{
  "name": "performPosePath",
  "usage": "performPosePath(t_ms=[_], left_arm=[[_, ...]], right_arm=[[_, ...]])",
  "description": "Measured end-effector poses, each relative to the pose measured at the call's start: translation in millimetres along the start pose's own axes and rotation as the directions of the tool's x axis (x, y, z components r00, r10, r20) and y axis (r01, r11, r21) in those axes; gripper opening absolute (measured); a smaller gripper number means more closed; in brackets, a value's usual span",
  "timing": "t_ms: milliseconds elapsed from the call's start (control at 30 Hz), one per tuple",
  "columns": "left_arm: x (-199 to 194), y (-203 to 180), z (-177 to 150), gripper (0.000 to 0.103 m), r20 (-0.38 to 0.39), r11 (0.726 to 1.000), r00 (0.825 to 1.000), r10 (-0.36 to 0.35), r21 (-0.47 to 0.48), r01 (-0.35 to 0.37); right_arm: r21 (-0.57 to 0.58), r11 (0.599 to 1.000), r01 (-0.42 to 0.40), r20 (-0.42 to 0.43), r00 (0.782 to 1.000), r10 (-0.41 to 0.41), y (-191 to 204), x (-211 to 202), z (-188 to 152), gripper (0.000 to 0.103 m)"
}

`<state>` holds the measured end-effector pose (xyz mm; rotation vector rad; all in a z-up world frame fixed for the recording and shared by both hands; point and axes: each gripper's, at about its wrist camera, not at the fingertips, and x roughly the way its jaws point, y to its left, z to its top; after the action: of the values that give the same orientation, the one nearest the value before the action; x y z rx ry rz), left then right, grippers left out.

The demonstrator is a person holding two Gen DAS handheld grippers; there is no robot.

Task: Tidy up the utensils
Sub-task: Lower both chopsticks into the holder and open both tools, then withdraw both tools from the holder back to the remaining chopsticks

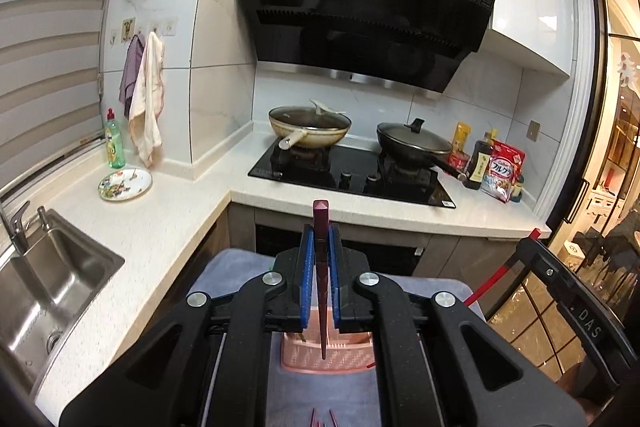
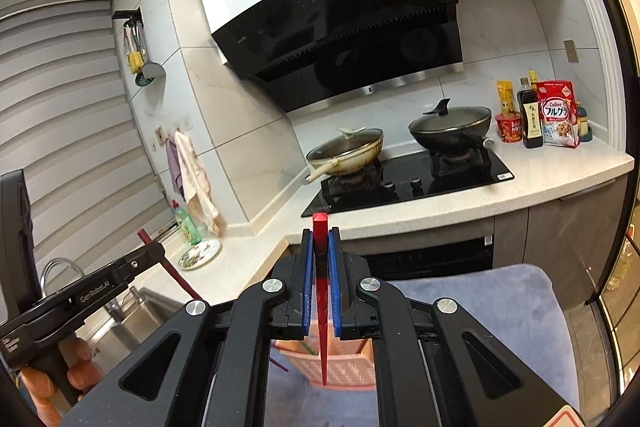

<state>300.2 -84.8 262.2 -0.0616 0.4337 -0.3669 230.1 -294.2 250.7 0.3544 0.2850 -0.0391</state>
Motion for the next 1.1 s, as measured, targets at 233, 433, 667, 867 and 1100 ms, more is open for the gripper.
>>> performPosePath(t_ms=[233, 433, 667, 867, 1100], left_arm=[[39, 5, 7, 0.007, 0.006, 1.000, 1.000, 0.005, -0.004, -0.005], [72, 9, -13, 0.007, -0.049, 1.000, 0.999, 0.009, -0.001, -0.009], [92, 11, -33, 0.007, -0.098, 1.000, 0.995, 0.005, -0.003, -0.005], [96, 15, -44, 0.017, -0.115, 1.000, 0.993, 0.018, -0.005, -0.019], [80, 21, -55, 0.044, -0.123, 0.998, 0.990, 0.066, -0.005, -0.067]], right_arm=[[-0.004, 1.000, 0.017, -0.015, 1.000, -0.017, -5, 46, 3, 0.007], [-0.012, 0.999, 0.033, -0.058, 0.998, -0.033, -12, 77, -12, 0.007], [-0.020, 0.998, 0.053, -0.124, 0.991, -0.055, -19, 100, -41, 0.007], [-0.029, 0.998, 0.059, -0.165, 0.984, -0.063, -23, 105, -57, 0.010], [-0.029, 0.998, 0.050, -0.153, 0.987, -0.054, -22, 85, -55, 0.022]])
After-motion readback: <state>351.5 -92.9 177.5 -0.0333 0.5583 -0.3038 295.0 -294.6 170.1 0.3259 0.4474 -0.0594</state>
